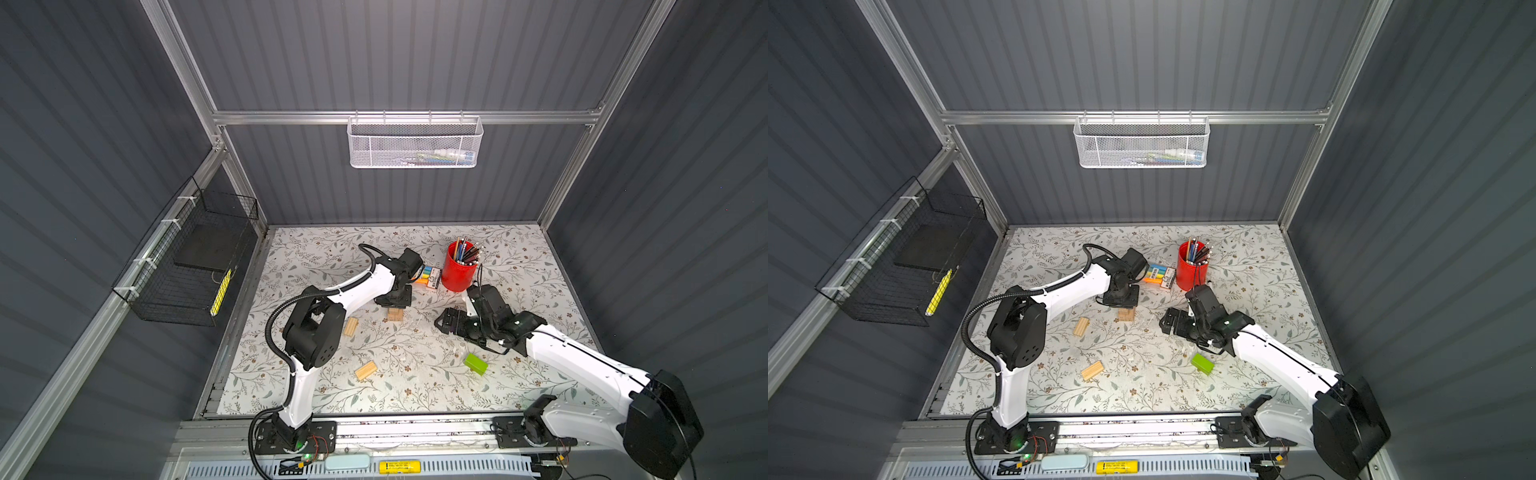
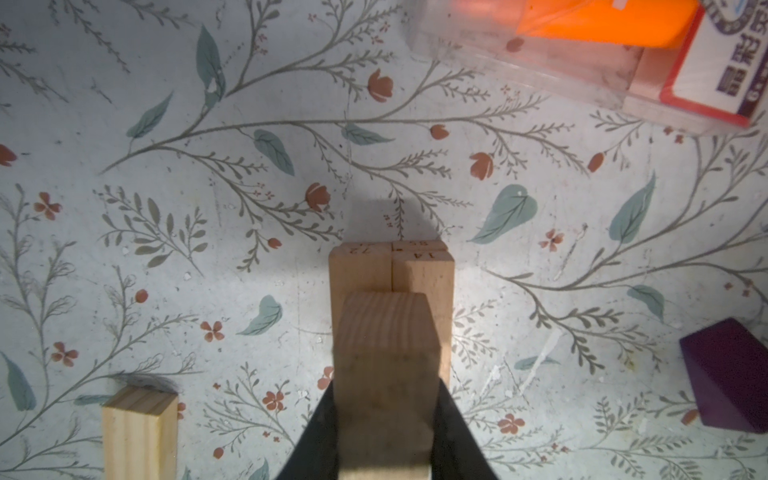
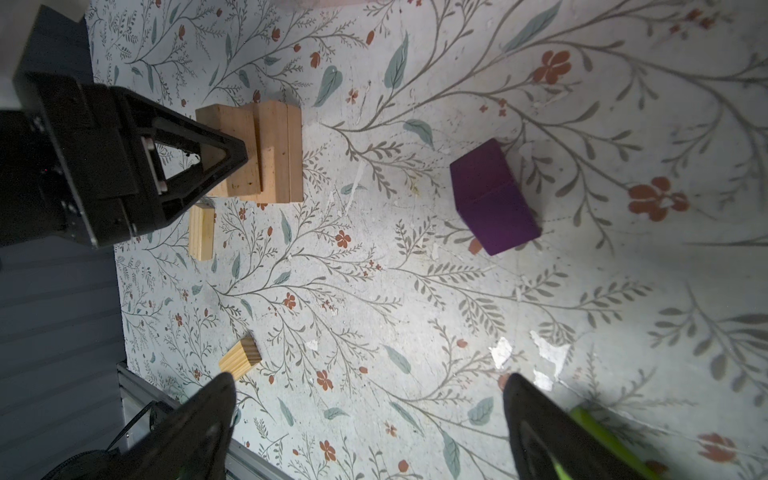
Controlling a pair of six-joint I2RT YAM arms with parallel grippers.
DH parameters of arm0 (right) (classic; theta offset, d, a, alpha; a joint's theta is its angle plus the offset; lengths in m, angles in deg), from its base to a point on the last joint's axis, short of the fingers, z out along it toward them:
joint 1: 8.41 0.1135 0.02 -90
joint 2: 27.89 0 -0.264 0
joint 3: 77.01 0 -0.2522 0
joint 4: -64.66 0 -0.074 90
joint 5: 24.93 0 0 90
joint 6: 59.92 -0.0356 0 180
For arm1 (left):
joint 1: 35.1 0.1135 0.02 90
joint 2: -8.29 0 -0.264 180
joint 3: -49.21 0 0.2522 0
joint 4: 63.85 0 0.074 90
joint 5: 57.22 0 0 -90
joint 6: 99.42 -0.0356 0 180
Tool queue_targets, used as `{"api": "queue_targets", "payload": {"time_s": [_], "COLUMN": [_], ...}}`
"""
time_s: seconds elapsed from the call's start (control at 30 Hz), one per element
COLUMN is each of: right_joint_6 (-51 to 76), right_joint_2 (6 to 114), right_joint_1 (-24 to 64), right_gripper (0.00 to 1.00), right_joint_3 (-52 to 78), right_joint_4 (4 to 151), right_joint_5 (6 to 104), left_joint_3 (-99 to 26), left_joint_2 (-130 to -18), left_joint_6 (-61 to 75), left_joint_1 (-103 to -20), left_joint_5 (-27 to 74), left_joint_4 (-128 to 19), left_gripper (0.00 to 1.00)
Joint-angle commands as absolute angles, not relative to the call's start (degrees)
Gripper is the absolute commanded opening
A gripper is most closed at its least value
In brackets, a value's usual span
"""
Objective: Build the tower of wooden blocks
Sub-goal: 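Hold the wooden block in the left gripper above the upright blocks, then set the block down with the left gripper while the right gripper approaches the green block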
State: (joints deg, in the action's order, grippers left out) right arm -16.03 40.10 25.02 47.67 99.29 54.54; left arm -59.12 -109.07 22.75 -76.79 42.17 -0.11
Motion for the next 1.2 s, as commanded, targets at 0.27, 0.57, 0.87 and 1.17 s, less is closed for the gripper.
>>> {"api": "queue_targets", "payload": {"time_s": [0.27, 0.57, 0.87, 1.17], "right_joint_6": [-16.24, -16.15, -16.15, -16.06], "right_joint_2": [40.39, 40.55, 41.10, 41.15], "right_joint_1": [24.49, 24.20, 24.09, 23.87], "right_gripper": [0.99, 0.99, 0.99, 0.99], "right_joint_3": [48.10, 48.27, 48.27, 48.27], "right_joint_4": [99.17, 98.90, 98.47, 98.30], "right_joint_5": [53.95, 53.82, 53.31, 53.03], "left_joint_3": [-60.42, -60.96, -61.59, -62.12], "left_joint_2": [-109.70, -110.91, -111.72, -111.76], "left_joint_6": [23.15, 23.01, 23.02, 23.01], "left_joint_1": [-76.65, -76.70, -76.67, -76.63], "left_joint_5": [40.39, 40.49, 40.16, 40.21], "left_joint_4": [1.41, 1.96, 1.79, 2.09], "left_gripper": [0.02, 0.03, 0.10, 0.21]}}
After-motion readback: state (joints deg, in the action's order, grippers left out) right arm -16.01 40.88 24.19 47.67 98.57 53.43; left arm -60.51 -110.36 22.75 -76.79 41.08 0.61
